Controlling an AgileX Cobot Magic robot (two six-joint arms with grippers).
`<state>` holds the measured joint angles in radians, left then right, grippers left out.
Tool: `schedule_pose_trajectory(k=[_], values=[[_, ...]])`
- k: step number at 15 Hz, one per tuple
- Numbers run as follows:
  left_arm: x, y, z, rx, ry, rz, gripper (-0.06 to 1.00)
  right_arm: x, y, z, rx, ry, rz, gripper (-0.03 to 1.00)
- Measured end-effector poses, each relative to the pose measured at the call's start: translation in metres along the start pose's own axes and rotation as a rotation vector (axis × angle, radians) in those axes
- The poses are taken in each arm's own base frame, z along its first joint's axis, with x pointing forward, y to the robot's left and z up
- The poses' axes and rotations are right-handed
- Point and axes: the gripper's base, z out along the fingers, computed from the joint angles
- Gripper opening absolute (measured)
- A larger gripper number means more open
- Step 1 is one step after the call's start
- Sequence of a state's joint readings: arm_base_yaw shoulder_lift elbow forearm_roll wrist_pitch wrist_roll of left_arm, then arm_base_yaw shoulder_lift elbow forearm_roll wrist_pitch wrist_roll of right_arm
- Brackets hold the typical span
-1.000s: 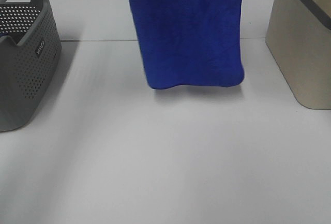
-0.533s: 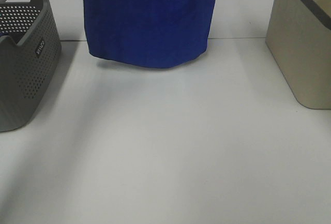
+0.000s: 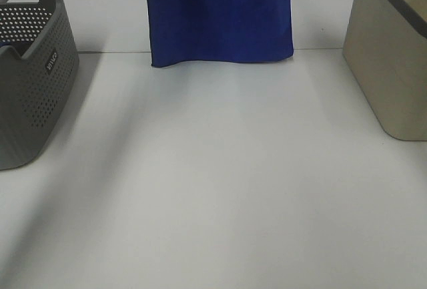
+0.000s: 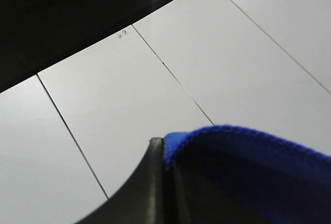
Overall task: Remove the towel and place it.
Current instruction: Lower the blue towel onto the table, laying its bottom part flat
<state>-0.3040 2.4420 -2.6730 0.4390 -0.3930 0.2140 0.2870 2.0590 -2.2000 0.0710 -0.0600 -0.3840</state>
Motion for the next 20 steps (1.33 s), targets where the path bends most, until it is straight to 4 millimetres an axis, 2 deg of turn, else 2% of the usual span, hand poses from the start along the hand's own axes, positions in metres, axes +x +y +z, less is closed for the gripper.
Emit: schedule_pose_trajectory(k=[4,6,9,10,13,15,18,20], values=[[0.005,-0.002,0.0,0.01,0.048,-0.003,0.0,0.011,0.004,-0.001,-0.049,0.121,0.0,0.02],[0.012,-0.003,-0.001,0.025,0.118,-0.019,0.0,0.017,0.007,-0.002,-0.074,0.183,0.0,0.02],[0.014,-0.006,-0.001,0.058,0.296,-0.071,0.0,0.013,0.006,-0.007,-0.105,0.255,0.003,0.02],[0.01,-0.005,-0.002,0.078,0.407,-0.081,0.0,0.008,0.005,-0.011,-0.113,0.278,0.013,0.02],[-0.018,0.007,-0.009,0.148,0.691,-0.117,0.0,-0.002,0.003,-0.023,-0.153,0.386,0.056,0.02],[-0.036,0.018,-0.022,0.279,0.867,-0.142,0.0,-0.002,0.005,-0.033,-0.201,0.495,0.08,0.02],[-0.056,0.019,-0.048,0.543,1.087,-0.155,0.0,-0.004,0.01,-0.052,-0.301,0.679,0.133,0.02],[-0.058,0.02,-0.055,0.59,1.153,-0.157,0.0,-0.012,0.011,-0.064,-0.353,0.747,0.168,0.02]])
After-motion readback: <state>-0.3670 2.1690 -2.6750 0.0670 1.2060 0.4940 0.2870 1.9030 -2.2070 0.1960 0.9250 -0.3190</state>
